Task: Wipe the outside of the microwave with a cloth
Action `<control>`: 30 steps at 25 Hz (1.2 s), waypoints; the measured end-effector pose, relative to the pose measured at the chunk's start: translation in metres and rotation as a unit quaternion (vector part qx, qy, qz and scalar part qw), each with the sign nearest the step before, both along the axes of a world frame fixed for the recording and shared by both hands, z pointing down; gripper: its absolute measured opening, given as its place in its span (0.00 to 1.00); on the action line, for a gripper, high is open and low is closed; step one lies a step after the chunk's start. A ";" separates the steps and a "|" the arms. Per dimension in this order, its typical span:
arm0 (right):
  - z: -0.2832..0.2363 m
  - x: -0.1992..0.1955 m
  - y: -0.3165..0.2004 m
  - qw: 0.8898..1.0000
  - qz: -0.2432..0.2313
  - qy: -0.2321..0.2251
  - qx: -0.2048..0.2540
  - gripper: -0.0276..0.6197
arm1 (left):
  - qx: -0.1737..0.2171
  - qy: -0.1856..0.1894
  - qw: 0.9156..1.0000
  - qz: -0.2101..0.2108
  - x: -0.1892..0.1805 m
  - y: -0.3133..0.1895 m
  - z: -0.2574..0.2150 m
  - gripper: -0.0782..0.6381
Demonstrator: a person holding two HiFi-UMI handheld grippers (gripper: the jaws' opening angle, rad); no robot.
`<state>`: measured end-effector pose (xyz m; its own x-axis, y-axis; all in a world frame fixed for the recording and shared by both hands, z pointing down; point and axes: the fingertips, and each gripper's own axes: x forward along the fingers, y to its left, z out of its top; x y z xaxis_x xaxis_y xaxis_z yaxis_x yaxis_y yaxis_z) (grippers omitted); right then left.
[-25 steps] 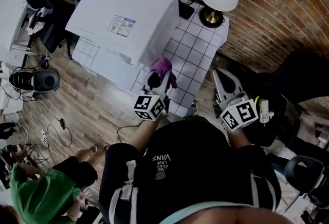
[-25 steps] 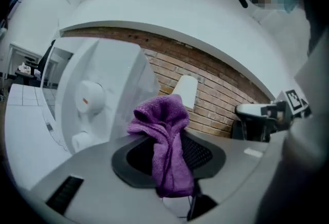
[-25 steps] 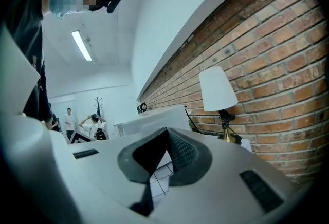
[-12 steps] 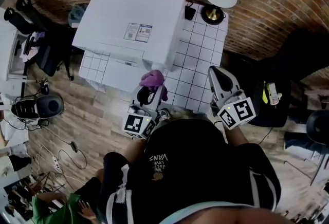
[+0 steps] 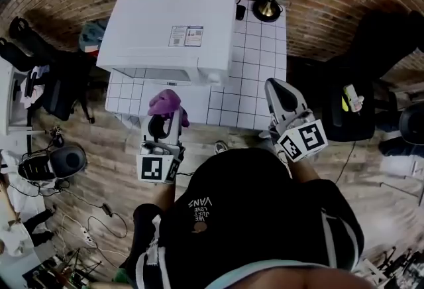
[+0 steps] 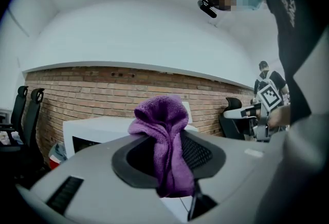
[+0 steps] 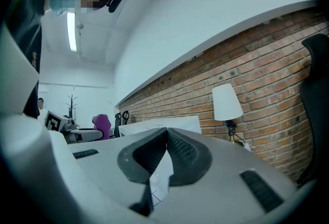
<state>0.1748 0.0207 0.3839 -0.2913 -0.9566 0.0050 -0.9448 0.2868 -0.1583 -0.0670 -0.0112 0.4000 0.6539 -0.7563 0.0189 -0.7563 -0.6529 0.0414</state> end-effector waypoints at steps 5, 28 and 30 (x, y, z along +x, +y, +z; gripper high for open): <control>-0.002 -0.014 0.012 1.000 0.017 0.011 0.002 0.04 | 0.020 -0.010 1.000 -0.003 -0.026 0.002 -0.008 0.31; -0.003 -0.049 0.035 0.997 0.054 0.061 0.006 0.04 | 0.023 0.009 0.999 0.035 -0.048 0.022 -0.005 0.31; -0.003 -0.050 0.036 0.997 0.054 0.062 0.005 0.04 | 0.022 0.010 0.999 0.036 -0.048 0.023 -0.005 0.31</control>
<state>0.1244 0.0565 0.3806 -0.1837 -0.9827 0.0245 -0.9825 0.1828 -0.0350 -0.1154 0.0123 0.3951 0.7062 -0.7075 -0.0276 -0.7070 -0.7067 0.0261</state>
